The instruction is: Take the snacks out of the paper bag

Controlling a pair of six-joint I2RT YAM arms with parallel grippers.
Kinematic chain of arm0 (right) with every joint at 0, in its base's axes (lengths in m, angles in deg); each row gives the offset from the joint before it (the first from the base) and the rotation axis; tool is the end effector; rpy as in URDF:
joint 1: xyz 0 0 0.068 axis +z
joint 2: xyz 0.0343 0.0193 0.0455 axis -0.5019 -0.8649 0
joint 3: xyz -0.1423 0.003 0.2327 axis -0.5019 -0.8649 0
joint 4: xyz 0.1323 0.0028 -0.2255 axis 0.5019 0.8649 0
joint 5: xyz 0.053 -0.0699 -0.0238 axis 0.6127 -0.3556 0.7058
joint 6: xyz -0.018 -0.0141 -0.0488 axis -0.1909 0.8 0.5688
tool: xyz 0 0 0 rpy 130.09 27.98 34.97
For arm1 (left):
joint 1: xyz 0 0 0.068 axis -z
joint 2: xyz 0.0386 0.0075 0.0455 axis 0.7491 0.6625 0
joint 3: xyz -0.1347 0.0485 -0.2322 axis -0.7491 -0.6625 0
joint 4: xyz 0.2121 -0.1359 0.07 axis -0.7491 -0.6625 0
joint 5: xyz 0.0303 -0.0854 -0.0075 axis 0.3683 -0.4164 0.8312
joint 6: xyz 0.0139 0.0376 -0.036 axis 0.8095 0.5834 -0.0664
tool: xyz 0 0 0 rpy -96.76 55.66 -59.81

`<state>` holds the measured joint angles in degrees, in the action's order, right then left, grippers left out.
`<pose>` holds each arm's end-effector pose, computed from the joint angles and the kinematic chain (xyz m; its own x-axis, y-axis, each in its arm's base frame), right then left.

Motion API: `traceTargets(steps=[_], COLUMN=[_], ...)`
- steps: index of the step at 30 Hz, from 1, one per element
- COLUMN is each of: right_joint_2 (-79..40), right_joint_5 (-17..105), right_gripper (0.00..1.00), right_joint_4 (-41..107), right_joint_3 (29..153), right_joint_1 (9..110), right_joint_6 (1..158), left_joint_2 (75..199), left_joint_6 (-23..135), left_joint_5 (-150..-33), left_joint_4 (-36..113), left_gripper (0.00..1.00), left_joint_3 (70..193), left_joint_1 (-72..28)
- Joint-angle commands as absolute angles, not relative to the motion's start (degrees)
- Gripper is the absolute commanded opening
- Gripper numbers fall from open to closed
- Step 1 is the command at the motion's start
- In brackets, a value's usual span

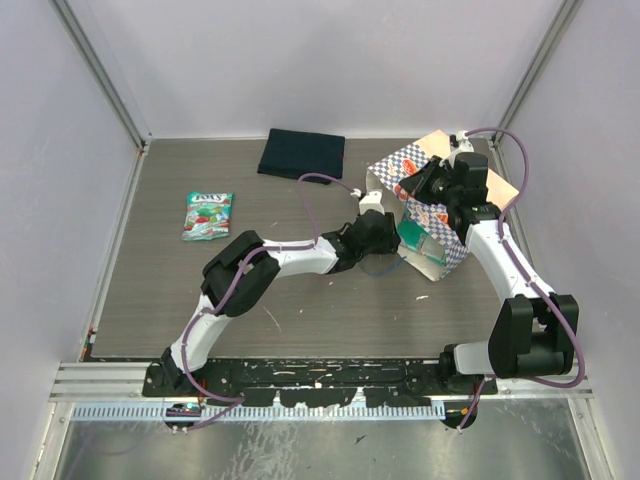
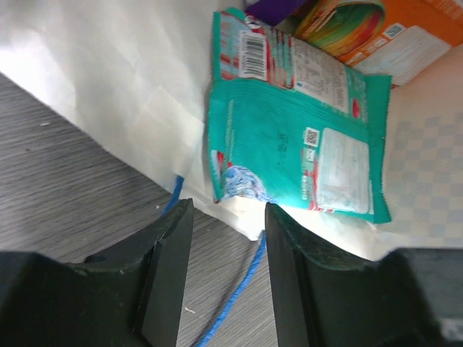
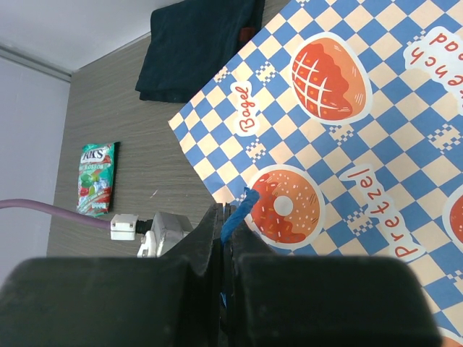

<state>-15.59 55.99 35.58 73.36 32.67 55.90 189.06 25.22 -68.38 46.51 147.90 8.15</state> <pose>0.3118 0.0257 0.3047 -0.5109 0.4525 -0.7309 -0.1045 0.8112 0.5754 0.2848 -0.4164 0.1647 -0.6556 -0.1926 -0.7302 0.3279 0.7984 -0.5050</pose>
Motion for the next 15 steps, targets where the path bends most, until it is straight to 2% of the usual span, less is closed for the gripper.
traceTargets(steps=[1,9,15], right_joint_2=[-15.1,-15.4,-15.3], right_joint_5=[56.1,56.1,56.2], right_gripper=[0.01,0.01,0.01], right_joint_4=[33.5,33.4,33.4], right_joint_3=[74.1,74.1,73.9], right_joint_1=[32.5,32.5,32.5], right_joint_6=[56.8,57.0,57.2], left_joint_2=[188.2,190.3,192.4], left_joint_6=[27.0,27.7,25.8], left_joint_5=[-70.2,-69.8,-69.0], left_joint_4=[51.4,49.5,47.5], left_gripper=[0.46,0.41,0.30], left_joint_3=[151.2,153.7,154.6], left_joint_1=[8.4,8.3,7.4])
